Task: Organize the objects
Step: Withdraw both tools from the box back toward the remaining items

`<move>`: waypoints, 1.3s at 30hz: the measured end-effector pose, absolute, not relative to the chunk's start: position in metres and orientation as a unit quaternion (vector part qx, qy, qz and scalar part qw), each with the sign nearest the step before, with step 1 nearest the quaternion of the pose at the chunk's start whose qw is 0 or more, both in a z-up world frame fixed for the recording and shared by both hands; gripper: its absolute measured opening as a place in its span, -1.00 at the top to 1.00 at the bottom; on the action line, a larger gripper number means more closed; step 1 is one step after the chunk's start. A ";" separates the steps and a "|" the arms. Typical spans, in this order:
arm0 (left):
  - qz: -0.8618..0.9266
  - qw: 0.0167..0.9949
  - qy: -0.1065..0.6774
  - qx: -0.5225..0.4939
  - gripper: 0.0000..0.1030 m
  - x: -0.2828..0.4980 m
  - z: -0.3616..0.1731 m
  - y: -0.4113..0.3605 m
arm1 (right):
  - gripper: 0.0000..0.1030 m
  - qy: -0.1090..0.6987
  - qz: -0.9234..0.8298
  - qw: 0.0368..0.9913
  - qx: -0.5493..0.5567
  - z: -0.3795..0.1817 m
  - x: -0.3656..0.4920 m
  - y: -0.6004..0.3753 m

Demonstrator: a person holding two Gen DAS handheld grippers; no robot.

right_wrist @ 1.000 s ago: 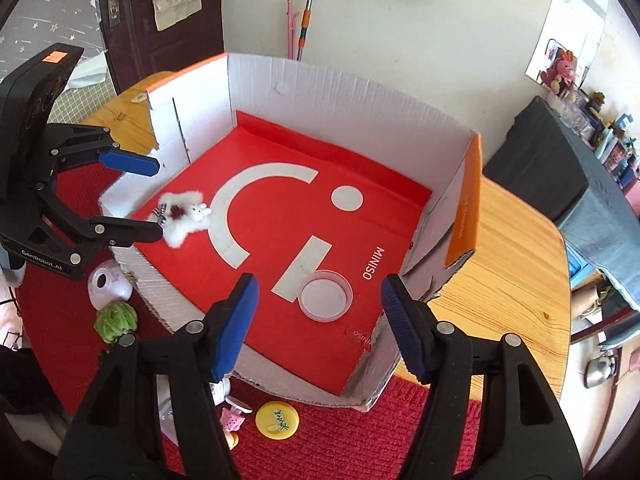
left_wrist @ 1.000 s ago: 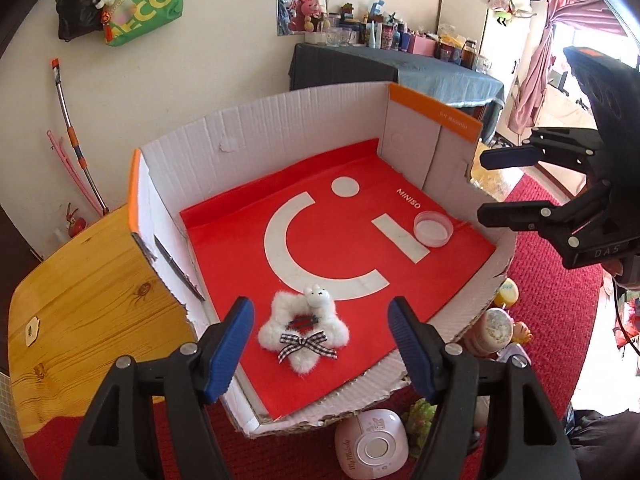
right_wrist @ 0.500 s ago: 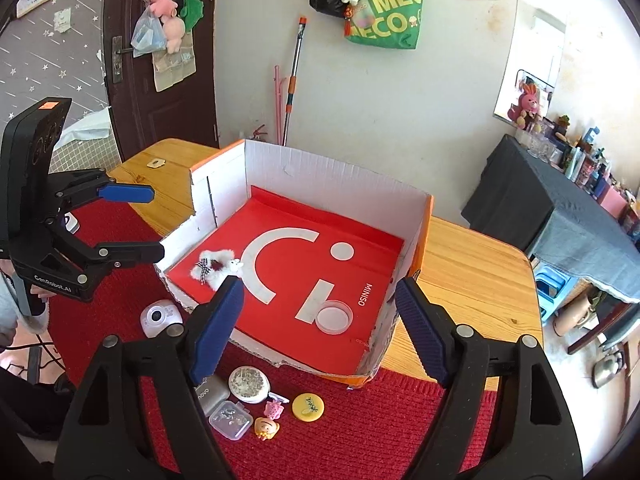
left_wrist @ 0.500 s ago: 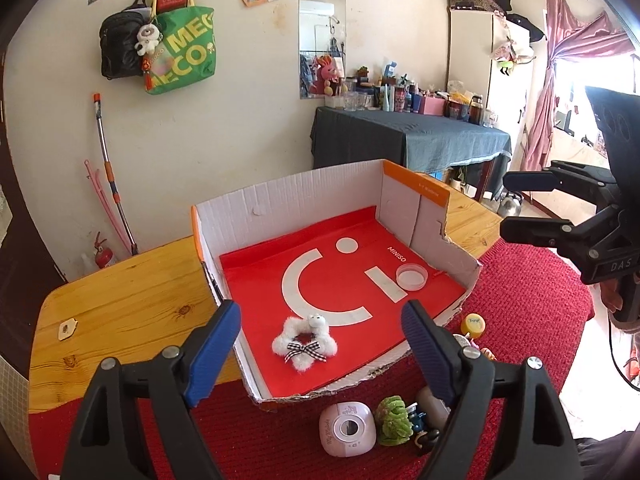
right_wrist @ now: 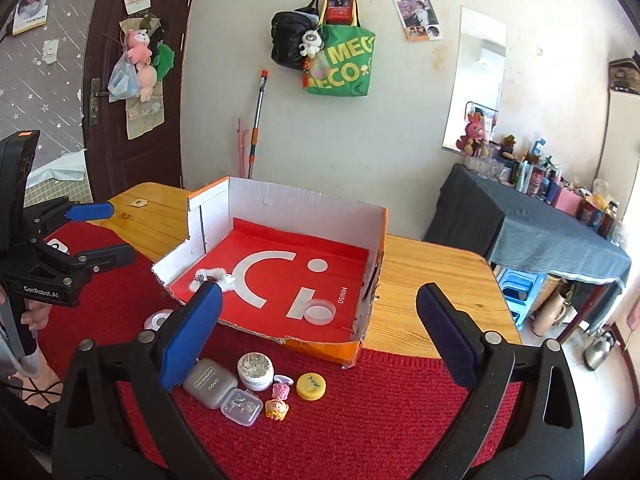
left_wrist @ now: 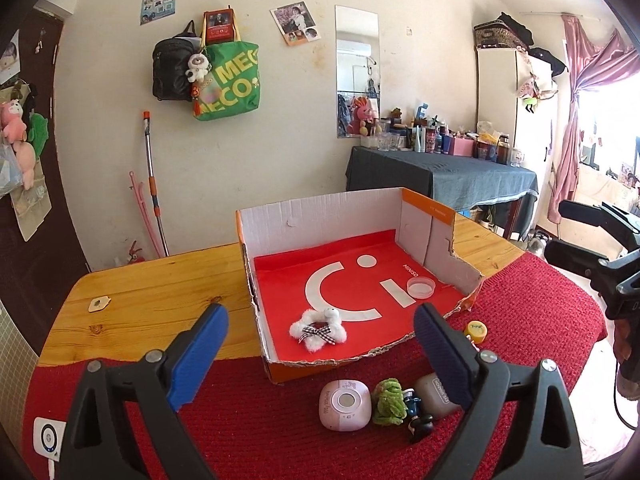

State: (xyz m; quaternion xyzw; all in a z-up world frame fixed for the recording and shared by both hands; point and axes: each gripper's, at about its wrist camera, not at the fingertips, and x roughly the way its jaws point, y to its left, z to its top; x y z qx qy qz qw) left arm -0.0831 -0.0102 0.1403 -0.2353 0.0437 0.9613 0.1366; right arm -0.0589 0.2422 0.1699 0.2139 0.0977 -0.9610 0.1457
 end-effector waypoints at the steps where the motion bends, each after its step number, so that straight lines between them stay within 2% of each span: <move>1: 0.962 0.134 0.041 -0.235 -0.89 -0.080 0.138 -0.010 | -0.95 0.098 -0.963 0.141 0.210 0.167 -0.055 0.242; 8: 0.957 0.130 0.008 -0.258 -0.93 -0.065 0.110 -0.007 | -1.00 0.068 -0.963 0.130 0.224 0.131 -0.045 0.246; 15: 0.954 0.122 0.014 -0.274 -0.93 -0.057 0.081 0.000 | -1.00 0.025 -0.960 0.113 0.256 0.096 -0.044 0.256; 26: 0.940 0.127 0.009 -0.317 -0.93 -0.054 0.047 0.010 | -1.00 0.026 -0.946 0.110 0.305 0.058 -0.043 0.251; 39: 0.933 0.123 0.001 -0.339 -0.93 -0.063 0.040 0.007 | -1.00 -0.014 -0.927 0.124 0.353 0.037 -0.056 0.250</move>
